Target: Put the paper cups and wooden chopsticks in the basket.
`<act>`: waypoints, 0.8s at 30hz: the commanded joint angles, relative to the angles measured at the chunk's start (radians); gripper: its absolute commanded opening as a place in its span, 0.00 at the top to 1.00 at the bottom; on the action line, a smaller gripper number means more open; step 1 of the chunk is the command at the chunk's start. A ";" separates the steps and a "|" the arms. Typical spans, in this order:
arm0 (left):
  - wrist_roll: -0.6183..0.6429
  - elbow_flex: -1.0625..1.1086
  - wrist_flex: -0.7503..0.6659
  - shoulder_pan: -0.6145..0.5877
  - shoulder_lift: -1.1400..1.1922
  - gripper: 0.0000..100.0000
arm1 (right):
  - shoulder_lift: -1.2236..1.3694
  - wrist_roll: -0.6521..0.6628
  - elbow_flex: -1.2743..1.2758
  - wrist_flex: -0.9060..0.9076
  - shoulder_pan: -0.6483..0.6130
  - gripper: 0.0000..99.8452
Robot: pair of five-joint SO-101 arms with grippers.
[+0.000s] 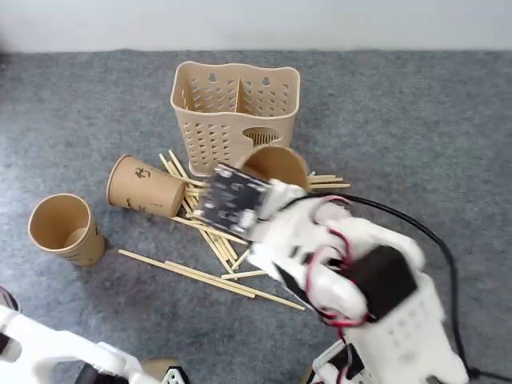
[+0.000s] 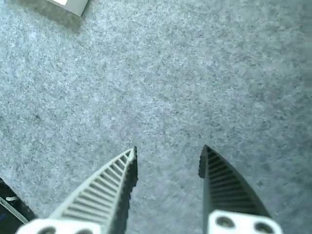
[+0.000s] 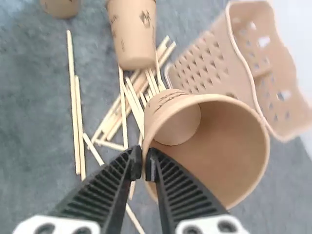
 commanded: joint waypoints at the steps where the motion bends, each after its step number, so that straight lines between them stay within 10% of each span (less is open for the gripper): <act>1: 0.037 0.038 -0.078 -0.003 -0.029 0.80 | 0.076 -0.014 -0.051 -0.105 -0.068 0.99; 24: 0.038 0.214 -0.135 0.000 -0.028 0.80 | 0.294 -0.008 -0.051 -0.608 -0.444 0.99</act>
